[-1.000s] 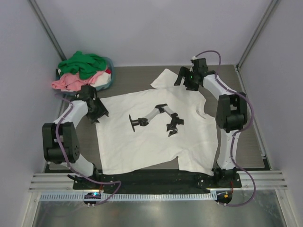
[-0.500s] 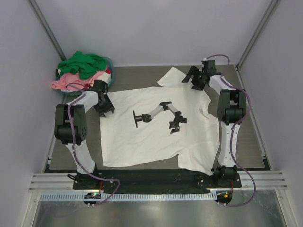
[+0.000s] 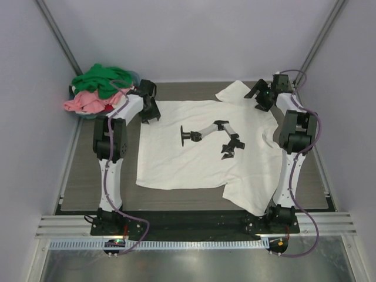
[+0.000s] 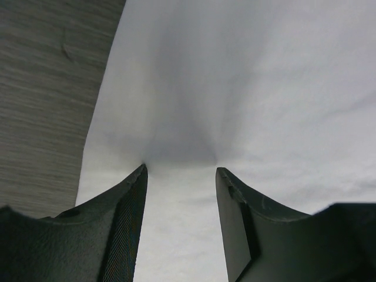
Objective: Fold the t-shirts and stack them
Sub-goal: Flatten the tshirt out, then fold the tshirt
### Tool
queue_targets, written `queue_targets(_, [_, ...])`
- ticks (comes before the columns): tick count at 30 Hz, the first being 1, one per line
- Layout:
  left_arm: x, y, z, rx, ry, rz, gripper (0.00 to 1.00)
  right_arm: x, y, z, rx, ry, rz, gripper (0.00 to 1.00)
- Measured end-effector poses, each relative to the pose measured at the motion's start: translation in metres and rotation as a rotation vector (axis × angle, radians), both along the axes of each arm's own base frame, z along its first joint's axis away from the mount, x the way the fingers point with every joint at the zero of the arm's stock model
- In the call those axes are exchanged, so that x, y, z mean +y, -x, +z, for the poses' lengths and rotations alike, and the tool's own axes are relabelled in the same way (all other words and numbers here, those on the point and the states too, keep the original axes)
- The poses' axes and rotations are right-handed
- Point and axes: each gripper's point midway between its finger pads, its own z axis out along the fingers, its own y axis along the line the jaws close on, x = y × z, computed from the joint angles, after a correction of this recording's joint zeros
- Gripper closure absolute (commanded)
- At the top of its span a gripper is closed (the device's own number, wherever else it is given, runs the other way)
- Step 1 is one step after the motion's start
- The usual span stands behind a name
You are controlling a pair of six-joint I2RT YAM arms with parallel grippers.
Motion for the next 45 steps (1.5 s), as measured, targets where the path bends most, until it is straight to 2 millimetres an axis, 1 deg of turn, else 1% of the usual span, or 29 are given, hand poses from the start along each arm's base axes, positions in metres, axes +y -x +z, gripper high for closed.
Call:
queue_targets(2, [0.000,-0.010,0.008,-0.005,-0.007,0.002,0.48,0.004,-0.004,0.002,0.004,-0.002,0.006,0.11])
queue_targets(4, [0.002,-0.011,0.018,-0.007,-0.014,0.006,0.44,0.011,-0.006,0.006,0.011,-0.001,0.020,0.09])
queue_targets(5, [0.003,-0.010,0.026,-0.015,-0.019,0.008,0.41,0.014,-0.005,0.008,0.015,-0.001,0.027,0.05])
queue_targets(6, [0.005,-0.007,0.038,-0.026,-0.026,0.013,0.38,0.019,-0.005,0.014,0.012,0.000,0.036,0.03])
queue_targets(7, [0.007,-0.004,0.047,-0.037,-0.031,0.016,0.30,0.023,-0.004,0.019,0.008,0.002,0.044,0.00])
queue_targets(8, [0.010,0.003,0.061,-0.052,-0.038,0.019,0.25,0.026,-0.001,0.025,0.011,0.003,0.049,0.00])
queue_targets(9, [0.012,0.012,0.078,-0.073,-0.040,0.023,0.15,0.028,0.003,0.036,0.008,0.005,0.051,0.00])
queue_targets(11, [0.017,0.030,0.109,-0.126,-0.037,0.034,0.10,0.033,0.014,0.057,0.002,0.018,0.046,0.00])
queue_targets(13, [0.026,0.064,0.140,-0.182,-0.036,0.052,0.05,0.036,0.033,0.089,-0.012,0.055,0.021,0.00])
queue_targets(14, [0.030,0.080,0.150,-0.207,-0.032,0.065,0.04,0.036,0.049,0.106,-0.011,0.083,0.003,0.00])
queue_targets(15, [0.036,0.101,0.159,-0.231,-0.024,0.083,0.04,0.034,0.066,0.128,-0.025,0.122,-0.023,0.00])
queue_targets(16, [0.039,0.119,0.164,-0.250,-0.010,0.094,0.01,0.033,0.080,0.147,-0.052,0.161,-0.051,0.00])
queue_targets(17, [0.042,0.136,0.163,-0.249,-0.002,0.104,0.01,0.033,0.099,0.164,-0.065,0.197,-0.073,0.00])
queue_targets(19, [0.044,0.171,0.152,-0.248,0.023,0.117,0.02,0.041,0.142,0.197,-0.116,0.248,-0.104,0.00])
queue_targets(20, [0.043,0.189,0.139,-0.223,0.028,0.119,0.03,0.049,0.168,0.210,-0.141,0.253,-0.105,0.00])
queue_targets(21, [0.039,0.208,0.124,-0.195,0.032,0.110,0.06,0.056,0.187,0.215,-0.158,0.251,-0.100,0.00])
queue_targets(23, [0.031,0.240,0.096,-0.131,0.032,0.088,0.09,0.066,0.236,0.209,-0.140,0.237,-0.081,0.00])
queue_targets(24, [0.027,0.256,0.083,-0.103,0.038,0.075,0.12,0.064,0.254,0.202,-0.120,0.232,-0.086,0.00])
queue_targets(26, [0.025,0.284,0.062,-0.064,0.050,0.076,0.16,0.058,0.291,0.177,-0.053,0.238,-0.109,0.00])
queue_targets(28, [0.028,0.300,0.050,-0.059,0.066,0.102,0.21,0.054,0.319,0.153,0.018,0.259,-0.121,0.00])
queue_targets(31, [0.034,0.317,0.034,-0.054,0.087,0.146,0.25,0.055,0.350,0.127,0.103,0.285,-0.104,0.00])
queue_targets(35, [0.040,0.328,0.015,-0.034,0.085,0.193,0.31,0.050,0.370,0.112,0.146,0.293,-0.119,0.00])
queue_targets(37, [0.040,0.327,0.011,-0.039,0.083,0.206,0.34,0.048,0.378,0.105,0.156,0.282,-0.134,0.00])
queue_targets(40, [0.040,0.321,0.008,-0.052,0.083,0.226,0.42,0.047,0.386,0.093,0.181,0.272,-0.148,0.00])
queue_targets(41, [0.040,0.319,0.007,-0.057,0.081,0.229,0.46,0.047,0.388,0.088,0.195,0.273,-0.149,0.00])
queue_targets(44, [0.040,0.312,0.006,-0.078,0.079,0.238,0.62,0.047,0.392,0.073,0.242,0.282,-0.144,0.00])
queue_targets(45, [0.039,0.310,0.006,-0.085,0.082,0.241,0.70,0.048,0.392,0.068,0.254,0.285,-0.142,0.00])
